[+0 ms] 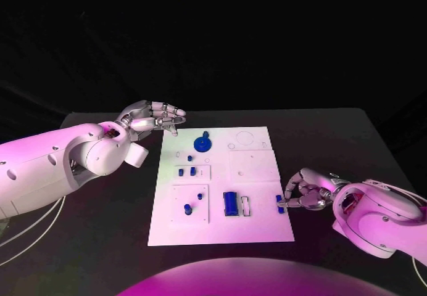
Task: Assemble the parts on the task board
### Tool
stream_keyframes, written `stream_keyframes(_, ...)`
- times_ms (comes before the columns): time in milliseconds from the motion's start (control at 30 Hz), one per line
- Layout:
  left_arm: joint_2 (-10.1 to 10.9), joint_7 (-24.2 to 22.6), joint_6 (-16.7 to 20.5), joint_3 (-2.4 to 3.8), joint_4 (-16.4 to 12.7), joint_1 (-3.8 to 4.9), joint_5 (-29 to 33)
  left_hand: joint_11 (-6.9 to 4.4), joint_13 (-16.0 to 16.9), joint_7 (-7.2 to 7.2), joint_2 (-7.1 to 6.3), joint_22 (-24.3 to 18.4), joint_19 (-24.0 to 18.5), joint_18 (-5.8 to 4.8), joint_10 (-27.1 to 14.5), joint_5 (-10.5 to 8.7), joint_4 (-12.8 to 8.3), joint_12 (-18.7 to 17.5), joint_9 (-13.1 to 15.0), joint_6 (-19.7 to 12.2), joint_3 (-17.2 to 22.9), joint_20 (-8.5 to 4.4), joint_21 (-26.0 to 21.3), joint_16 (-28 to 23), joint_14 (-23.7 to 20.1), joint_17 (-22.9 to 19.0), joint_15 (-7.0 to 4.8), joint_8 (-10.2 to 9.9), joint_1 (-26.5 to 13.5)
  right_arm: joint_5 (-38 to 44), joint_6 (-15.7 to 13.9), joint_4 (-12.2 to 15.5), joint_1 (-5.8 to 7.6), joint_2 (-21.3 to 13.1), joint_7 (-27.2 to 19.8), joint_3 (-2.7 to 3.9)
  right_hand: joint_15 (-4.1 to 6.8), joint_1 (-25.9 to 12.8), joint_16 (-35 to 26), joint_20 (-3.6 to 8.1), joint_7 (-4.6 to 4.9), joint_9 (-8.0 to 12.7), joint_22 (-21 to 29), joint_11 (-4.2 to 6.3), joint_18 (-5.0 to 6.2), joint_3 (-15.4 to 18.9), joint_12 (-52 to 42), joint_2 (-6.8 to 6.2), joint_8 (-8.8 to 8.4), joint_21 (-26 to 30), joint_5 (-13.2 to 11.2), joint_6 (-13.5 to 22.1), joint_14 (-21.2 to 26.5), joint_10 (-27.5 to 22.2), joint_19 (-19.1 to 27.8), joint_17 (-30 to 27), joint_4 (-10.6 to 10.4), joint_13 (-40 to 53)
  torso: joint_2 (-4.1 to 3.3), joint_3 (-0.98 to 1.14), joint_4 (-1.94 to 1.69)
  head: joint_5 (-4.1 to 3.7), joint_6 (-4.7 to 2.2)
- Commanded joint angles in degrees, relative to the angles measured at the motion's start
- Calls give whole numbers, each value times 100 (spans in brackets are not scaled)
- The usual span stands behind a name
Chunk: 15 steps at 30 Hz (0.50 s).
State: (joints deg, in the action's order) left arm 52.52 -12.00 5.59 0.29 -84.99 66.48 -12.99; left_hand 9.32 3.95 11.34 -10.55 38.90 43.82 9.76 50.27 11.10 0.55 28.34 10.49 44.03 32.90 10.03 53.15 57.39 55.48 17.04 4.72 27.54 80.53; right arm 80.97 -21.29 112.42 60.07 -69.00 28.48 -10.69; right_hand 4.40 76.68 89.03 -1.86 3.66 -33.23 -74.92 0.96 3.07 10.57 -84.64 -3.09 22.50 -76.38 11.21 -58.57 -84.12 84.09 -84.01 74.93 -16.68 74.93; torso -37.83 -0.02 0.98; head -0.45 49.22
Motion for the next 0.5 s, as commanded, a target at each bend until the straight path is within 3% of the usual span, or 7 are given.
stream_keyframes(33,-6,-64,-52,2,-10,0,-9,-7,8,194,28,-6,-30,73,-31,31,-12,34,-5,-32,-18,20,-31,-17,-23,-6,2,33,-13,218,48,-13,-47,58,84,-3,-33,59,-22,-34,-4,3,-1173,-35,-54,40,32,18,-7,16,-14,-44,-511,372,-205,1120,4,1160,-6,2,0,-4,8)
stream_keyframes(500,-1,-56,-68,1,-7,0,-9,-7,8,194,28,-6,-30,73,-31,31,-12,34,-5,-32,-18,20,-31,-17,-23,-6,2,33,-13,289,152,-139,-144,242,110,-9,-11,147,-20,-23,-39,-4,-1176,-6,-56,54,27,34,-3,2,-10,-127,-513,376,-209,1129,20,1164,-2,4,4,10,31)
